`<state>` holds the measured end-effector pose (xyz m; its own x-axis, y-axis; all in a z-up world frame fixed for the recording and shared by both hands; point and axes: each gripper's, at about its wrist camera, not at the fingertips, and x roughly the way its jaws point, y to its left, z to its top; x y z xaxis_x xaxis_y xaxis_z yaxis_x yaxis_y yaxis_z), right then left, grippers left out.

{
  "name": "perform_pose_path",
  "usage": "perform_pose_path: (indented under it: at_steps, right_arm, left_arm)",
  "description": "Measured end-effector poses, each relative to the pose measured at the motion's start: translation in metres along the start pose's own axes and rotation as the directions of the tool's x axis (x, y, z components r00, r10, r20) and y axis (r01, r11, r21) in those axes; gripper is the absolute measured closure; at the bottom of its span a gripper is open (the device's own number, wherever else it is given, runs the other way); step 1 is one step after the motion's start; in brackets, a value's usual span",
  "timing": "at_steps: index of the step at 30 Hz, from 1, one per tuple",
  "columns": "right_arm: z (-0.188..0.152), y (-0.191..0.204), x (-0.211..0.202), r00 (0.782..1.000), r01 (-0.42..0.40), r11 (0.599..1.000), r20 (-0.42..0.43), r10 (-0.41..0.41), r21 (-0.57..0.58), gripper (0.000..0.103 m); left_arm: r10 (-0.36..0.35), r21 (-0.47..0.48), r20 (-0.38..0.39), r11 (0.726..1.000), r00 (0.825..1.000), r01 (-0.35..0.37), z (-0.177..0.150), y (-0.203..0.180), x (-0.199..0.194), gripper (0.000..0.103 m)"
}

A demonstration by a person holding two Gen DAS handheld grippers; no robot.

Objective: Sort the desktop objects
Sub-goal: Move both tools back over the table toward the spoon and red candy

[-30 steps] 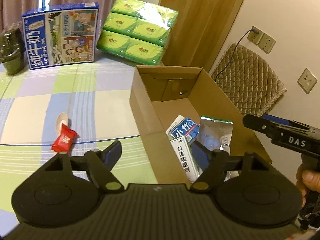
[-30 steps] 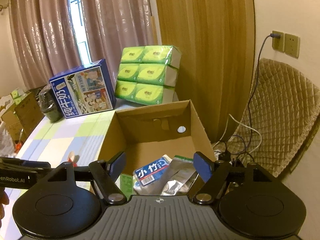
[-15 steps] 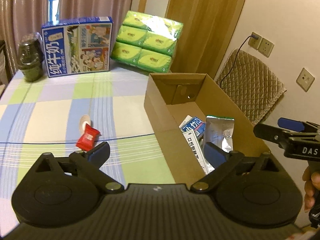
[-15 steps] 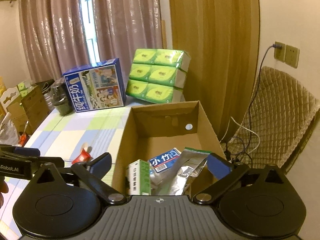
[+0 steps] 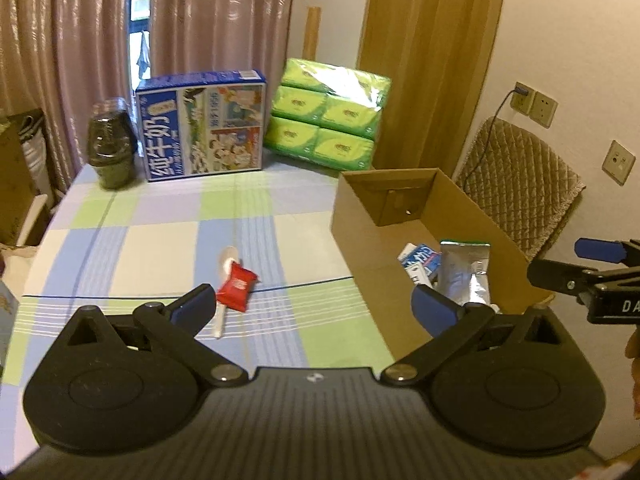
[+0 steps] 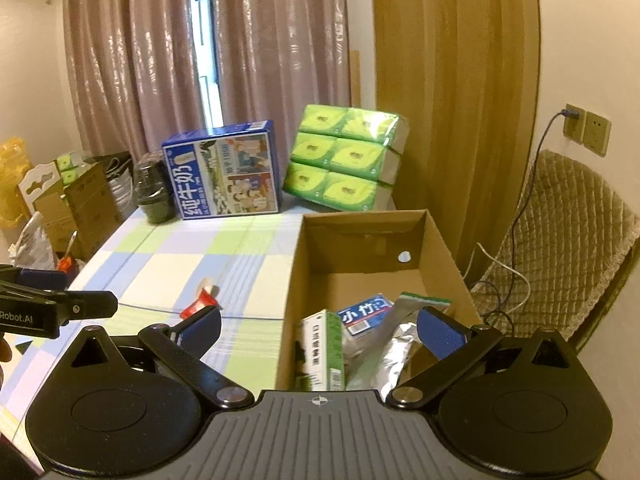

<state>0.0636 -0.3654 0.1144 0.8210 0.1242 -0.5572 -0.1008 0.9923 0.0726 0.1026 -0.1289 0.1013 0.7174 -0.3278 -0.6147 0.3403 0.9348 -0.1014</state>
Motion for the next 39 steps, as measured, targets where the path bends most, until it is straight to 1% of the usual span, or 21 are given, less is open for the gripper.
perform_pose_path:
  at_steps: [8, 18, 25, 31, 39]
  right_arm:
    - [-0.002, 0.025, -0.006, 0.999, -0.042, 0.999, 0.011, 0.043, -0.022, 0.002]
    - [-0.009, 0.059, -0.002, 0.994, -0.104, 0.994, 0.005, 0.105, -0.045, 0.002]
    - [-0.015, 0.080, 0.008, 0.990, -0.140, 0.989, -0.012, 0.139, -0.047, 0.002]
    - [-0.022, 0.095, 0.022, 0.986, -0.164, 0.985, -0.036, 0.163, -0.050, 0.002]
    - [-0.032, 0.113, 0.046, 0.979, -0.194, 0.980, -0.072, 0.191, -0.038, 0.002]
  left_arm:
    - [0.072, 0.027, 0.031, 0.997, 0.997, -0.073, -0.009, 0.032, -0.026, 0.001]
    - [0.126, -0.005, 0.027, 0.992, 0.992, -0.126, -0.022, 0.078, -0.045, 0.001]
    - [0.149, -0.019, -0.001, 0.989, 0.989, -0.149, -0.036, 0.099, -0.043, 0.001]
    - [0.156, -0.039, -0.025, 0.987, 0.987, -0.157, -0.046, 0.112, -0.038, 0.001]
    - [0.173, -0.045, -0.056, 0.984, 0.983, -0.175, -0.057, 0.129, -0.020, 0.001]
